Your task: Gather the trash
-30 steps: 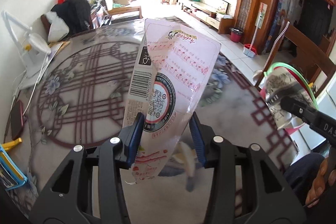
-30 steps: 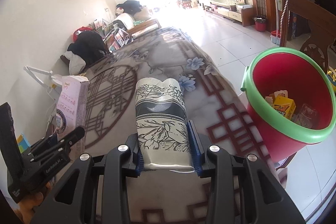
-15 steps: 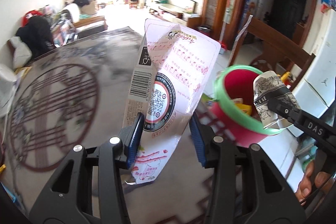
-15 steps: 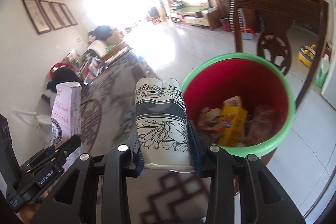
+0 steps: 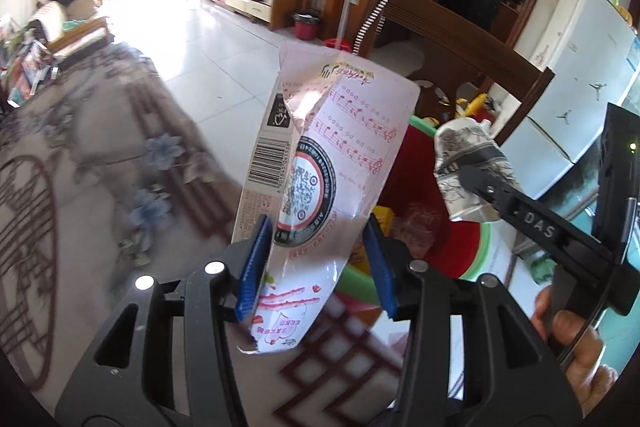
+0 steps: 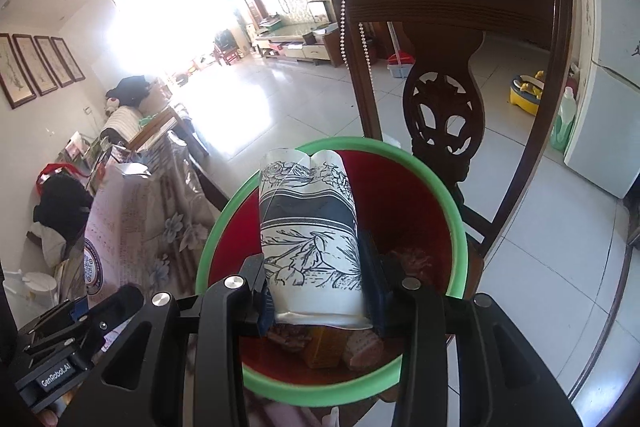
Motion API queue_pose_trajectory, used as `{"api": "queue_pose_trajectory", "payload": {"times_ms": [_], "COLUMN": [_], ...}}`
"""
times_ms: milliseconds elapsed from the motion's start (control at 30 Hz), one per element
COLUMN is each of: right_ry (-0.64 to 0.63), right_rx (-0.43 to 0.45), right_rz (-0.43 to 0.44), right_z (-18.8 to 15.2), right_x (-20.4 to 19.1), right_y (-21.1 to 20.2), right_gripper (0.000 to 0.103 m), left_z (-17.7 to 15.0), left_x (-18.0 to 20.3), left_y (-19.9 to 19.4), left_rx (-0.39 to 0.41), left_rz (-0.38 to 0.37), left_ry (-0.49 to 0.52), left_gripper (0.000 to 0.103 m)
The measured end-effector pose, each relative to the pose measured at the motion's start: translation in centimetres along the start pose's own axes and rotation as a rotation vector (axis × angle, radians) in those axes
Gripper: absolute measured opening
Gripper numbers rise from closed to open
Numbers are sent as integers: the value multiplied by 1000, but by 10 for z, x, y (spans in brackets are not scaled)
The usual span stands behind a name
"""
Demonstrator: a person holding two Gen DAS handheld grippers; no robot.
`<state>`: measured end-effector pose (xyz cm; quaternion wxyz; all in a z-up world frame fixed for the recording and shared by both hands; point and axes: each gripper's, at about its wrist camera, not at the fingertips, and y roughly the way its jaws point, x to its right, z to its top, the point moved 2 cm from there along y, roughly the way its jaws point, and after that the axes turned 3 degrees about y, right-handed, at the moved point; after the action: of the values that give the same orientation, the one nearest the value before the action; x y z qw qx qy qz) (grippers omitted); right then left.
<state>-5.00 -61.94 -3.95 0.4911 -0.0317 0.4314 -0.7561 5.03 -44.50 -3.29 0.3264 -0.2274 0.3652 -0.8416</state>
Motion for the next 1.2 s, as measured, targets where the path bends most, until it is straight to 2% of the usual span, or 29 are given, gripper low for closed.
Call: {"api": "queue_pose_trajectory", "payload": {"times_ms": [33,67,100,167,267,300,400,533,600,700,833,967,1033,1133,1200], "right_ry": [2,6,11,-2,-28,-39,-110,-193,-208,-222,-251,-281,-313,-372,-396], "right_rx": [2,5,18,51,70,66,60,61,82,59,99,296,344,306,269], "right_rz": [-29,-44,-55,-76,-76,-50,2,80,134,215,267,230,177,142,153], "right_z": [4,6,8,9,0,-6,-27,-55,-64,-76,-95,-112,-117,-125,-133], "right_x": [2,3,5,7,-1,-8,-40,-88,-109,-138,-167,-186,-198,-216,-227], "right_y": [3,4,3,-5,-18,-23,-32,-45,-57,-63,-82,-110,-113,-103,-95], "right_gripper": [53,62,66,66,68,73,78,95,96,96,96,96,96,96,96], "left_z": [2,4,4,-2,-15,-19,-41,-79,-95,-121,-136,-146,-149,-152,-155], "left_x": [1,1,-2,-11,-32,-40,-66,-98,-108,-121,-126,-139,-149,-168,-177], "left_y": [4,9,11,5,-14,-22,-52,-97,-116,-148,-176,-202,-209,-215,-217], "left_rx": [-8,-18,-18,1,44,62,106,139,155,212,311,436,462,472,468], "left_rz": [-4,3,10,1,32,43,85,196,255,329,432,493,496,514,548], "left_ry": [1,-1,-8,-38,-94,-116,-188,-232,-247,-267,-217,-198,-227,-276,-284], "left_gripper": [57,73,76,77,85,87,92,96,97,98,98,98,98,98,98]}}
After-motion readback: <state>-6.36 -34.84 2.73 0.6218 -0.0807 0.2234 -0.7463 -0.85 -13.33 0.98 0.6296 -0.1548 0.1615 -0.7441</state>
